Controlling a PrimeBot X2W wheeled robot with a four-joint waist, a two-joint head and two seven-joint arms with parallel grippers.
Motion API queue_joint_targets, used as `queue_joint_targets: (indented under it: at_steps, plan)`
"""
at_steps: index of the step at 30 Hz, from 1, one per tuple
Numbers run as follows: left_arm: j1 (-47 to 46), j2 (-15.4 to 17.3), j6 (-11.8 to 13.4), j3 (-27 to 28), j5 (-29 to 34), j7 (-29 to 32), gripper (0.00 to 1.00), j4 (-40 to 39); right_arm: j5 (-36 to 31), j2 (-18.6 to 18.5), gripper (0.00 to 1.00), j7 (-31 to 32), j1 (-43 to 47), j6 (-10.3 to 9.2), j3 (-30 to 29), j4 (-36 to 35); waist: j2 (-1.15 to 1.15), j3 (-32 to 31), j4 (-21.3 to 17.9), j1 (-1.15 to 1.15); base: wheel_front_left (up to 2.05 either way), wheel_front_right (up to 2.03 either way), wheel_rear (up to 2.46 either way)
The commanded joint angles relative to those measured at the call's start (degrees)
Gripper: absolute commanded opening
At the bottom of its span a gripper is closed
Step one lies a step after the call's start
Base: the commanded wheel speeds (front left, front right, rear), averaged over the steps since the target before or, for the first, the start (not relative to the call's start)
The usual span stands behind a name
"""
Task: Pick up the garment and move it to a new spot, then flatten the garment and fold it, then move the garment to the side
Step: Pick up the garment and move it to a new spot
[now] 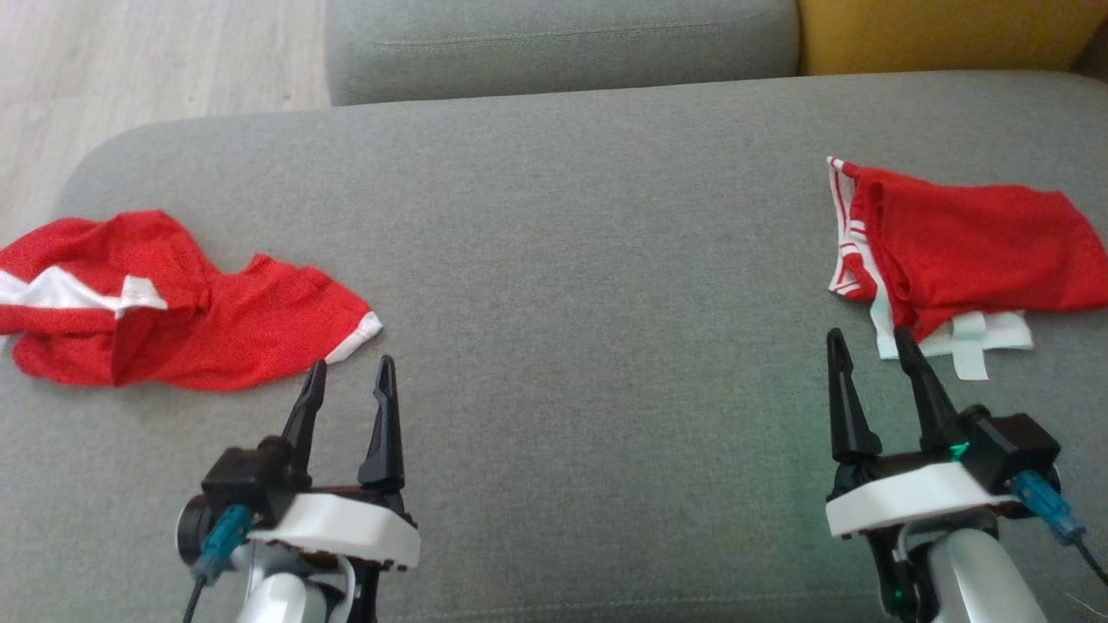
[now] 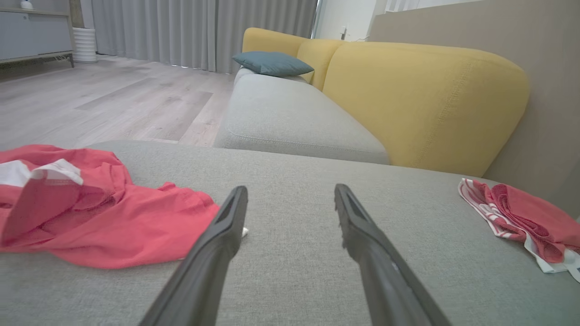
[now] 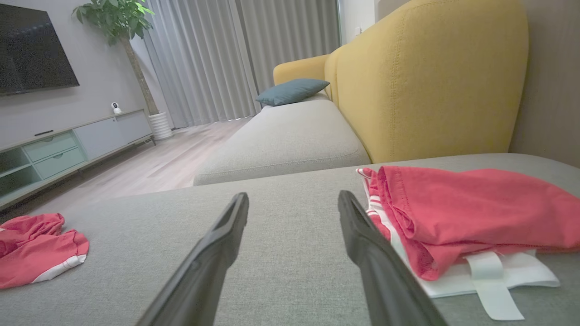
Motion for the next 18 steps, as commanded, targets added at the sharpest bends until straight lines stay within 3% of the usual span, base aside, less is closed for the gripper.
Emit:
queue_joint_targets:
  at_steps: [1,8,18]
  plan:
    - [-2.64,0.23,0.33,2.00,-0.28,-0.31,1.00,-1.78,0.31,-0.04,1.00,-0.63,-1.51,0.18,1.38,-1.73,0.00,-0.03,0.43,0.00,0.00,0.00,0.00]
    - [-2.83,0.23,0.52,2.63,-0.40,-0.31,1.00,-1.87,0.23,-0.04,1.00,-0.63,-1.49,0.18,1.97,-1.49,0.00,0.03,3.42,0.00,0.00,0.00,0.00]
    - [-3.19,0.23,0.41,6.71,0.12,-0.31,1.00,-2.19,0.62,-0.04,1.00,-0.63,-1.47,0.18,6.65,-0.23,0.00,-0.09,11.89,0.00,0.00,0.00,0.00]
